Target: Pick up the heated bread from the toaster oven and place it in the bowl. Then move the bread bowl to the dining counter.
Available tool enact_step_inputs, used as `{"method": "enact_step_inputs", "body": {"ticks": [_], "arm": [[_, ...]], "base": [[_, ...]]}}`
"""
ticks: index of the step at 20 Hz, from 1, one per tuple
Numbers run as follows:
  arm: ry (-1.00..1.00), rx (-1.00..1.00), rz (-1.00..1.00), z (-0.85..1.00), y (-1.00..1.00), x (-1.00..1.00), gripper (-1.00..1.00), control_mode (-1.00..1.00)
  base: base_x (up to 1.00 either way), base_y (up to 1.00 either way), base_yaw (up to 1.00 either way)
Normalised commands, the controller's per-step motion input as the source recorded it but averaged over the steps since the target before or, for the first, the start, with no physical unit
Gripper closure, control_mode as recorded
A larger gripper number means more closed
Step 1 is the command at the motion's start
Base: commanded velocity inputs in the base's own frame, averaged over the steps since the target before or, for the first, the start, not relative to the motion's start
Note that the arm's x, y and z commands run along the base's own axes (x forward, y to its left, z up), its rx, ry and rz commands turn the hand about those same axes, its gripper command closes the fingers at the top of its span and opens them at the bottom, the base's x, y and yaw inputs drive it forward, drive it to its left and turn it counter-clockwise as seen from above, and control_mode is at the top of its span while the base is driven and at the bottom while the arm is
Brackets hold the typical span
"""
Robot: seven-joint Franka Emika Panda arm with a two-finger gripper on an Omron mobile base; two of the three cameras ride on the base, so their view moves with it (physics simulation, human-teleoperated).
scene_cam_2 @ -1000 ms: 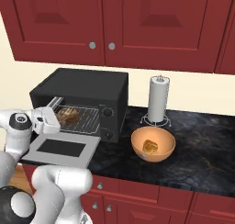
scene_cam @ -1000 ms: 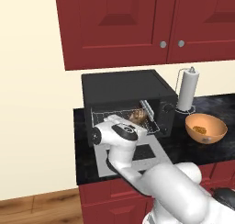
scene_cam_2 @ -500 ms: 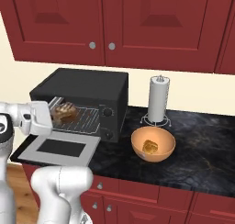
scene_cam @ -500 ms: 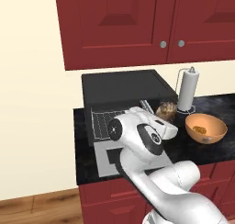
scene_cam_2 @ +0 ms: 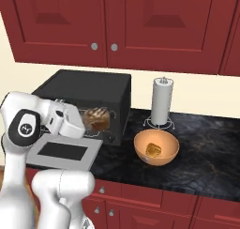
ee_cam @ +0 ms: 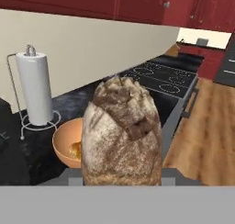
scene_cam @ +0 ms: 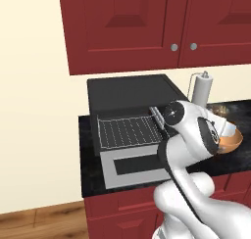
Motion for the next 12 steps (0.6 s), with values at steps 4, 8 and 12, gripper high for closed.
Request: {"method": "enact_step_inputs", "body": {"ticks": [4, 8, 12], "arm": [[0.19, 0.25, 0.17, 0.00, -1.00, 0.35, 1.00, -1.00], [0.26, 0.34, 0.31, -0.05, -0.98, 0.14, 1.00, -1.00], [0.36, 0.33, 0.34, -0.29, -0.83, 0.23, 1.00, -1.00]], "base": [[0.00, 0.00, 0.00], [0.00, 0.00, 0.00], [0.00, 0.00, 0.00]]}}
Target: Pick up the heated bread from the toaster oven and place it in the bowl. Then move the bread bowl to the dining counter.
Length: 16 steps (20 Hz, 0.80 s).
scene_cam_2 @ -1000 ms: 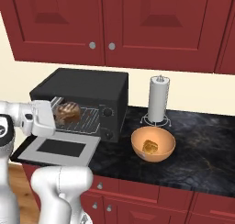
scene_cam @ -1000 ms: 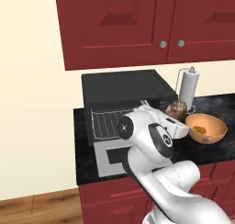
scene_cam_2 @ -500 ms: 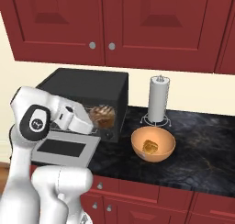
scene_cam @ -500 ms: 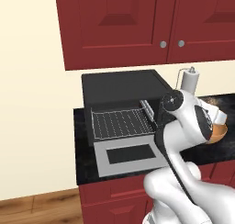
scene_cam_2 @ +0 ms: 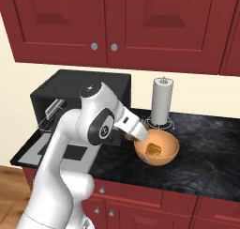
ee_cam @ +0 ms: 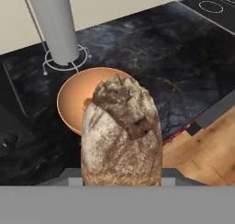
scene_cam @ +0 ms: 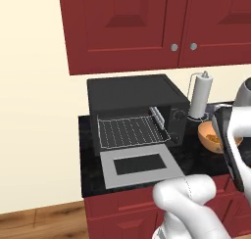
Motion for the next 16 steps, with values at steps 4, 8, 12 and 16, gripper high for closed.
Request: {"method": "enact_step_inputs", "body": {"ticks": [4, 8, 12, 16], "arm": [[0.19, 0.17, 0.17, -0.35, -0.31, 0.27, 1.00, -1.00], [0.00, 0.00, 0.00, -0.59, -0.03, 0.48, 1.00, -1.00], [-0.03, 0.00, 0.00, -0.60, -0.15, 0.66, 1.00, -1.00], [0.00, 0.00, 0.00, -0.49, -0.43, 0.70, 1.00, -1.00]], "base": [[0.00, 0.00, 0.00], [0.00, 0.00, 0.00], [0.00, 0.00, 0.00], [0.00, 0.00, 0.00]]}}
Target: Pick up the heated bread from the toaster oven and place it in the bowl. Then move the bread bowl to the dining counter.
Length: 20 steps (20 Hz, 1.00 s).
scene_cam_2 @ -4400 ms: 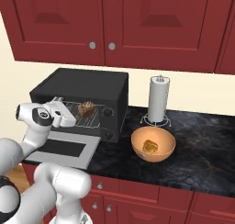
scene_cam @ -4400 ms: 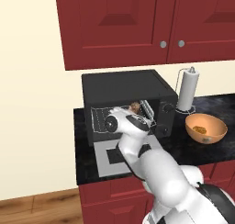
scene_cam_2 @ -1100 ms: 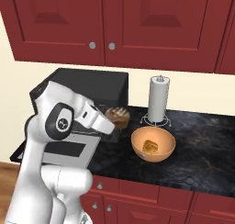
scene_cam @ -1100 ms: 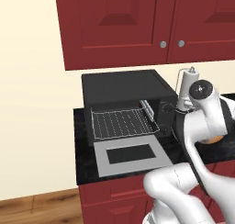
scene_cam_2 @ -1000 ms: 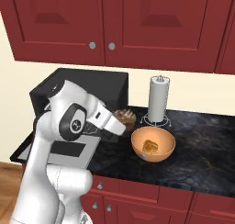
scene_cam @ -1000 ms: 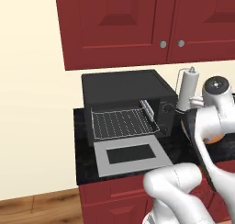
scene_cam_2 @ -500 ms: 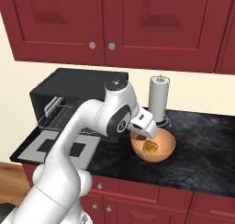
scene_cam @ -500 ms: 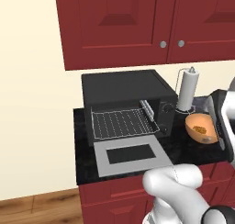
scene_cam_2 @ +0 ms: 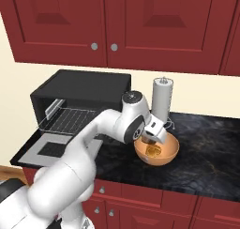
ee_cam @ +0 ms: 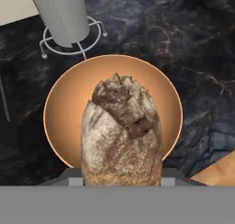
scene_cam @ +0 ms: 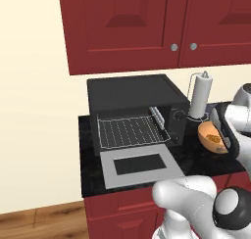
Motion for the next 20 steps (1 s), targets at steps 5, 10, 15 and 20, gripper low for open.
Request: {"method": "enact_step_inputs", "body": {"ticks": [5, 10, 15, 20], "arm": [[0.00, 0.00, 0.00, -0.58, -0.35, 0.79, 1.00, -1.00], [-0.04, -0.01, 0.00, -0.26, -0.03, 0.42, -1.00, -1.00], [0.01, 0.03, 0.00, 0.22, 0.00, 0.00, -1.00, -1.00], [0.06, 0.23, -0.11, 0.28, -0.19, -0.46, -1.00, -1.00]], "base": [[0.00, 0.00, 0.00], [0.00, 0.00, 0.00], [0.00, 0.00, 0.00], [0.00, 0.00, 0.00]]}}
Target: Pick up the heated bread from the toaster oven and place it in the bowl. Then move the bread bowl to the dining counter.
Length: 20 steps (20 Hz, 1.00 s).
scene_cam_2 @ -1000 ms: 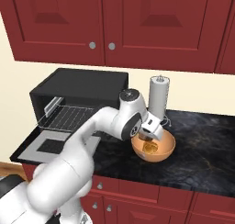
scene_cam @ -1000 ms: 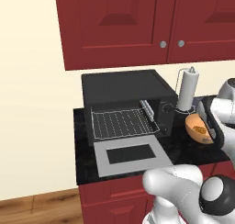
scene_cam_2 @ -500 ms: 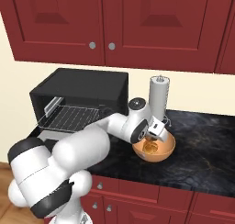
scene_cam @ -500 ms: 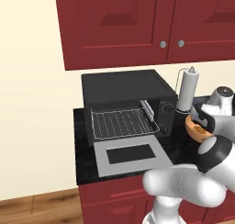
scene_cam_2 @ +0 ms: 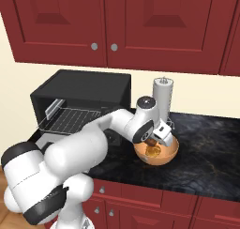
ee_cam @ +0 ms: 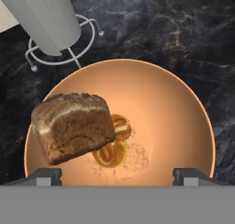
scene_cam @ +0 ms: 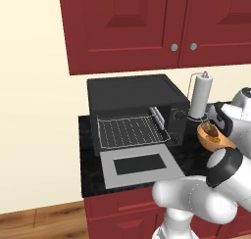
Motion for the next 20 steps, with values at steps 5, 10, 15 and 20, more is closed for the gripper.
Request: {"method": "enact_step_inputs", "body": {"ticks": [5, 10, 15, 20], "arm": [[0.24, 0.31, -0.23, 0.27, -0.58, -0.67, -1.00, -1.00], [0.04, 0.10, -0.02, -0.40, -0.42, 0.03, -1.00, -1.00], [0.07, 0.09, -0.07, -0.76, -0.37, 0.30, -1.00, -1.00], [0.01, 0.03, -0.05, -0.58, -0.08, 0.48, -1.00, -1.00]], "base": [[0.00, 0.00, 0.00], [0.00, 0.00, 0.00], [0.00, 0.00, 0.00], [0.00, 0.00, 0.00]]}}
